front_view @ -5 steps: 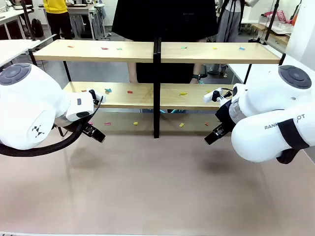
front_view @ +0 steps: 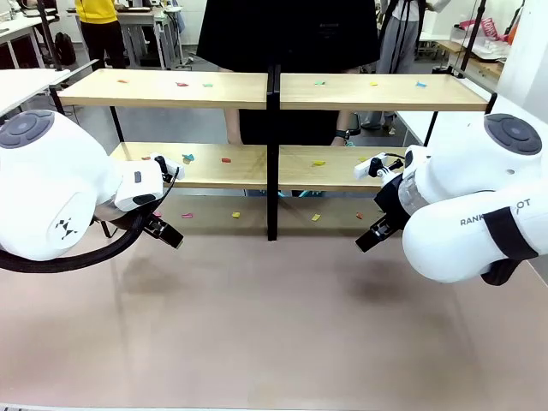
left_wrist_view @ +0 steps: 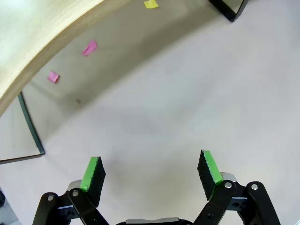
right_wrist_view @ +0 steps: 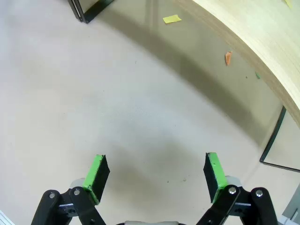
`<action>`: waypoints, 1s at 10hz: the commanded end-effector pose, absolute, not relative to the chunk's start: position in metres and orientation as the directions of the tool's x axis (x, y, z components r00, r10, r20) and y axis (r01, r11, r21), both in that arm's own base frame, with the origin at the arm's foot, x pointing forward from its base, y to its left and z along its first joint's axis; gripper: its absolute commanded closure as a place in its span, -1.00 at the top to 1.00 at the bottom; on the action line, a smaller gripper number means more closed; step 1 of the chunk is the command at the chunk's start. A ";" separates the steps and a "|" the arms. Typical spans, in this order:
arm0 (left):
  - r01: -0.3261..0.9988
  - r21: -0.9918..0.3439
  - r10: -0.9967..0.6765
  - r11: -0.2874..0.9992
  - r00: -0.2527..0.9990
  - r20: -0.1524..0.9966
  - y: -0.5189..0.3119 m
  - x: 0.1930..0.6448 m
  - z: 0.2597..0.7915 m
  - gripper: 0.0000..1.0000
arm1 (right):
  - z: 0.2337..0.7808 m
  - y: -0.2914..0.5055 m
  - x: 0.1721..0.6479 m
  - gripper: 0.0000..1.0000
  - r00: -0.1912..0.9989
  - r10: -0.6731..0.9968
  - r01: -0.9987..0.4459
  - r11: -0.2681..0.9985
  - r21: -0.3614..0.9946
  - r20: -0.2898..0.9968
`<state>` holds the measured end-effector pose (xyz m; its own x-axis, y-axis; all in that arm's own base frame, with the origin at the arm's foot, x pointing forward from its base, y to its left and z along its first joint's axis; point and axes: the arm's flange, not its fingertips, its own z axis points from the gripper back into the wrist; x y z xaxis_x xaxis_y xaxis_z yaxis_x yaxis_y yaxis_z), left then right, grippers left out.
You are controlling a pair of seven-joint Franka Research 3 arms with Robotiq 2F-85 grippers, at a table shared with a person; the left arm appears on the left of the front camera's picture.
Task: Clean the shelves.
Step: Pick up the Duster when the human hands it over.
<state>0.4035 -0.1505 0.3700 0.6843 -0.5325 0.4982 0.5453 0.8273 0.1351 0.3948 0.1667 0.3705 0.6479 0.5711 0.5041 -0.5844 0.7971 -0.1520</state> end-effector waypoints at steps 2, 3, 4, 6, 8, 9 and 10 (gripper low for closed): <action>0.546 0.136 -0.533 0.827 0.684 0.498 -0.151 0.403 0.370 1.00 | 0.371 0.167 0.395 1.00 0.648 0.571 -0.584 0.797 -0.152 0.504; 0.546 0.136 -0.533 0.827 0.684 0.498 -0.151 0.403 0.370 1.00 | 0.371 0.167 0.395 1.00 0.648 0.571 -0.584 0.797 -0.152 0.504; 0.546 0.136 -0.533 0.827 0.684 0.498 -0.151 0.403 0.370 1.00 | 0.371 0.167 0.395 1.00 0.648 0.571 -0.584 0.797 -0.152 0.504; 0.545 0.135 -0.532 0.827 0.684 0.498 -0.151 0.403 0.370 1.00 | 0.381 0.164 0.383 1.00 0.607 0.637 -0.660 0.737 -0.144 0.475; 0.623 0.107 -0.551 0.775 0.583 0.597 -0.108 0.365 0.449 1.00 | 0.456 0.111 0.338 1.00 0.590 0.601 -0.660 0.743 -0.107 0.539; 0.658 0.097 -0.553 0.746 0.533 0.640 -0.087 0.340 0.487 1.00 | 0.494 0.086 0.310 1.00 0.556 0.601 -0.679 0.727 -0.104 0.574; 0.655 0.132 -0.550 0.744 0.489 0.677 -0.073 0.318 0.519 1.00 | 0.523 0.066 0.290 1.00 0.524 0.597 -0.691 0.715 -0.106 0.607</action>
